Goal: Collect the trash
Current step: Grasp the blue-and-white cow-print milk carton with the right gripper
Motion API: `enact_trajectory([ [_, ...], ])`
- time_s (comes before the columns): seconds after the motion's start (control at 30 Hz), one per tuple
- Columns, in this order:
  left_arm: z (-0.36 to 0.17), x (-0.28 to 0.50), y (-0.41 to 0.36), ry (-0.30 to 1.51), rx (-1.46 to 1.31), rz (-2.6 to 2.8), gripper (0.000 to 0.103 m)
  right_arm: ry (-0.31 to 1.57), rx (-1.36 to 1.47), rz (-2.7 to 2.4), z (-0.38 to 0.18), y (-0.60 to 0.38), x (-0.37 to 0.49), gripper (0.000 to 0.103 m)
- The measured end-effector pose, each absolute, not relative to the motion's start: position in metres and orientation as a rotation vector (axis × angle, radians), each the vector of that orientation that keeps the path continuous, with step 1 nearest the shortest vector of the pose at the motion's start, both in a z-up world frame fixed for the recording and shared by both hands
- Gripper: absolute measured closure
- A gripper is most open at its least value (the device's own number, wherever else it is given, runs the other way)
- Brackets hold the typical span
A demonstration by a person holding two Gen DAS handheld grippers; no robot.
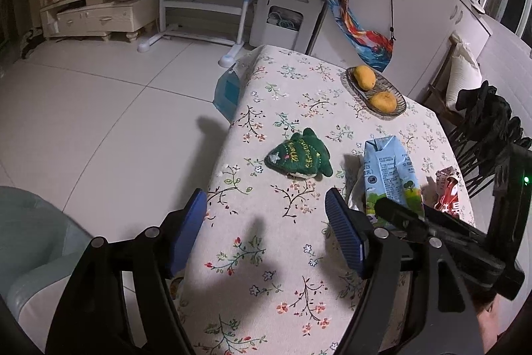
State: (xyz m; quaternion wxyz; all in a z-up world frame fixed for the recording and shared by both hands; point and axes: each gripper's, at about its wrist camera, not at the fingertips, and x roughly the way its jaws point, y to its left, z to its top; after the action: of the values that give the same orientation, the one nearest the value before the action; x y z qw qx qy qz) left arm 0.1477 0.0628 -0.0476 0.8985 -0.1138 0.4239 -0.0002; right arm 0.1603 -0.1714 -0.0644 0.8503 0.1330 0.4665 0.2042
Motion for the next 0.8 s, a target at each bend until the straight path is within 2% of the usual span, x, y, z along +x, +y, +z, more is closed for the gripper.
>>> enact_trajectory([
  [0.07,-0.048,0.149,0.062,0.880,-0.236,-0.004,0.032,0.990,0.341,0.433,-0.068,-0.176,0.164,0.061],
  [0.13,-0.048,0.150,0.060,0.882,-0.229,-0.007,0.032,0.992,0.374,0.443,-0.068,-0.178,0.166,0.068],
  [0.53,-0.056,0.149,0.036,0.921,-0.181,-0.097,0.031,0.784,0.442,0.384,-0.010,-0.253,0.102,0.069],
  [0.8,-0.073,0.148,-0.014,0.971,-0.055,-0.204,0.031,0.865,0.482,0.253,-0.048,-0.319,0.054,0.069],
])
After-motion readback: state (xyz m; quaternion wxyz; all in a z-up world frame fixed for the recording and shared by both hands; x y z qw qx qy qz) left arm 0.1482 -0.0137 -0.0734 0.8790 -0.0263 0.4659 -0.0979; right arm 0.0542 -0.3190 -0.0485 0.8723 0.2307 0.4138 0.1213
